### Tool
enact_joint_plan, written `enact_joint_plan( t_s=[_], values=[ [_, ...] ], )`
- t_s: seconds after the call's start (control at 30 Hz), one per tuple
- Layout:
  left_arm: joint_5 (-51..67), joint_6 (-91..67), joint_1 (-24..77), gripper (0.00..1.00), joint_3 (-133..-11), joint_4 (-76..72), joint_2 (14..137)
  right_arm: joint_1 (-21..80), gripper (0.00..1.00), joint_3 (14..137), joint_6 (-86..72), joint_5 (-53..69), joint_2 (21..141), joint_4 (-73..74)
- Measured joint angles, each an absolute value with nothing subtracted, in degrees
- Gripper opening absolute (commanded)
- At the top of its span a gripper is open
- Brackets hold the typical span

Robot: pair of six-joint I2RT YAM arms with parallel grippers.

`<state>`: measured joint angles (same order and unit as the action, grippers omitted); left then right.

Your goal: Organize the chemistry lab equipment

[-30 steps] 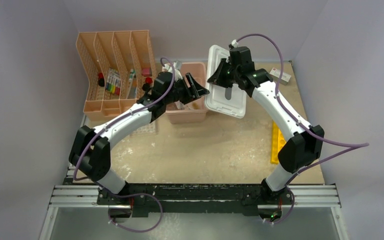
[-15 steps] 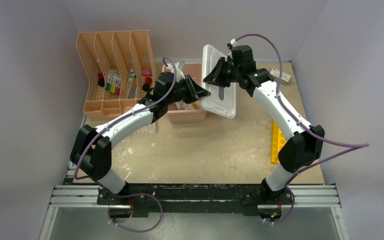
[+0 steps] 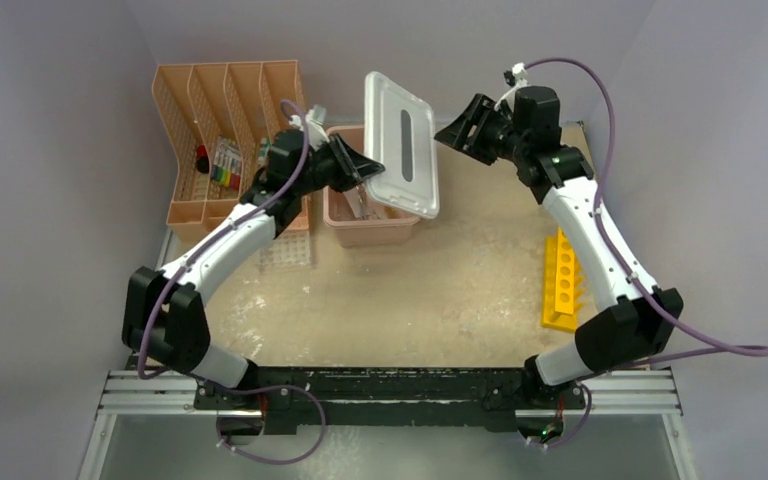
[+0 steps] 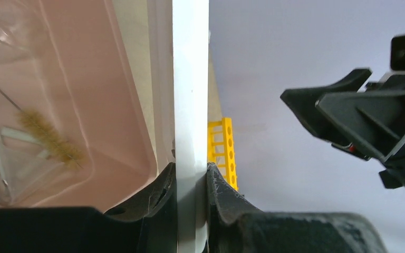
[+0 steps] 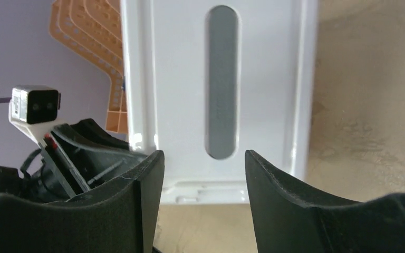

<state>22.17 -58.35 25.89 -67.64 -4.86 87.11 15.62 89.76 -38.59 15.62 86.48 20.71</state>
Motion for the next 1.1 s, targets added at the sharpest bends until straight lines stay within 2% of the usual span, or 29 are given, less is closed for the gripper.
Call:
enact_joint_plan(
  t_s=[0.17, 0.37, 0.7, 1.1],
  values=[
    [23.68, -58.37, 20.16, 0.00, -66.54, -4.49, 82.06, 16.19, 0.60, 88.36, -37.41, 12.62, 84.14, 19.70],
    [26.15, -58.30, 16.10, 0.00, -65.71, -3.09, 79.88, 16.27, 0.60, 86.19, -35.90, 8.16, 87.44, 21.17],
    [31.59, -59.81, 13.41, 0.00, -63.55, -0.78, 79.92, 16.34, 0.60, 86.19, -32.62, 7.94, 96.42, 23.94],
    [34.37, -71.72, 12.19, 0.00, -61.52, -10.48, 79.92, 18.48, 0.57, 86.83, -31.88, 9.78, 97.56, 24.29]
  ],
)
